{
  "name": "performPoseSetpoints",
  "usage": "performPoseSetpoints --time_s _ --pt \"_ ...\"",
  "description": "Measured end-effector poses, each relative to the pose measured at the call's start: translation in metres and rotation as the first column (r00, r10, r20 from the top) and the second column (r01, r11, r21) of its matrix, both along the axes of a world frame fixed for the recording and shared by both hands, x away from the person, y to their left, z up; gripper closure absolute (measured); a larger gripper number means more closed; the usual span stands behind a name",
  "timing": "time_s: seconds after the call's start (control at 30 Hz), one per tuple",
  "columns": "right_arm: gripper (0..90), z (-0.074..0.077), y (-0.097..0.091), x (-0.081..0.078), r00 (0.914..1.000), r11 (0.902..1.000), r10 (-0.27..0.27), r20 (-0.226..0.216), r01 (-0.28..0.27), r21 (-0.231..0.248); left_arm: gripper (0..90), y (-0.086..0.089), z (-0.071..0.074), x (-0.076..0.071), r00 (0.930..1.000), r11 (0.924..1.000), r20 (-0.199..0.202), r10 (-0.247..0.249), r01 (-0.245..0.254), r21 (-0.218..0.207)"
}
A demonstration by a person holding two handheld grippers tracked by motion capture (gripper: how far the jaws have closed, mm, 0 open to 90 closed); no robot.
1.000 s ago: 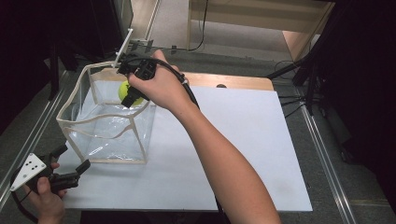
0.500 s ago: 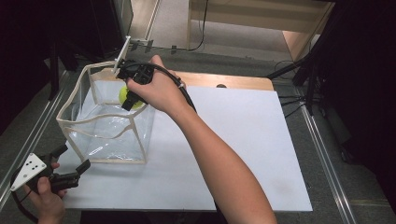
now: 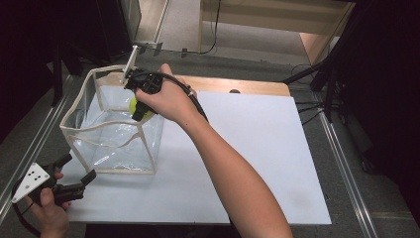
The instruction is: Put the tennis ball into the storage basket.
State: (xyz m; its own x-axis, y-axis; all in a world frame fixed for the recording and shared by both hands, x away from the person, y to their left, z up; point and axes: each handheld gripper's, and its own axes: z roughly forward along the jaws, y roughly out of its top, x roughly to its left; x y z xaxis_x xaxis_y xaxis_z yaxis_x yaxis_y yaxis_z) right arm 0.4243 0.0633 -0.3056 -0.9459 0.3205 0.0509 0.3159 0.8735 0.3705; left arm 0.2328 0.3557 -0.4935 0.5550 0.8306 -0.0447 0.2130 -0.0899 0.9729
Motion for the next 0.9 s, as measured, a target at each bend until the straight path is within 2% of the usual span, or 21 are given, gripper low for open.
performPoseSetpoints --time_s 0.1,0.13,0.27,0.33,0.57,0.63,0.73,0.9 --pt "23.6 -0.004 0.002 0.0 0.9998 0.9996 0.013 -0.014 -0.013 -0.027 0.0 0.0 0.0 0.0 1.0 1.0 0.0 0.0 0.0 0.0" --pt "23.4 -0.008 0.005 0.0 0.9994 0.9985 0.019 -0.029 -0.02 -0.051 0.0 0.0 0.0 0.0 1.0 1.0 0.0 0.0 0.0 0.0" --pt "22.0 -0.01 0.007 -0.002 0.9999 0.9963 0.009 -0.005 -0.009 -0.085 0.0 0.0 0.0 0.0 1.0 1.0 -0.001 0.003 -0.003 -0.005" --pt "17.8 -0.01 0.007 -0.002 0.9999 0.9972 0.014 -0.001 -0.014 -0.074 0.0 0.0 0.0 0.0 1.0 1.0 -0.002 0.002 -0.002 -0.005" --pt "14.6 -0.002 0.004 -0.005 0.9997 0.9986 0.003 0.023 -0.002 -0.053 0.0 0.0 0.0 0.0 1.0 1.0 -0.003 0.004 -0.004 -0.009" --pt "9.9 0.001 0.002 -0.006 0.9995 0.9989 -0.01 0.031 0.011 -0.046 0.0 0.0 0.0 0.0 1.0 1.0 -0.003 0.004 -0.004 -0.007" --pt "9.9 0.005 -0.001 -0.007 0.9983 0.9995 -0.016 0.056 0.018 -0.026 0.0 0.0 0.0 0.0 1.0 1.0 -0.001 0.002 -0.002 -0.005" --pt "9.7 0.011 -0.005 -0.008 0.9979 0.9996 -0.028 0.059 0.028 0.001 0.0 0.0 0.0 0.0 1.0 1.0 -0.001 0.001 -0.001 -0.002"
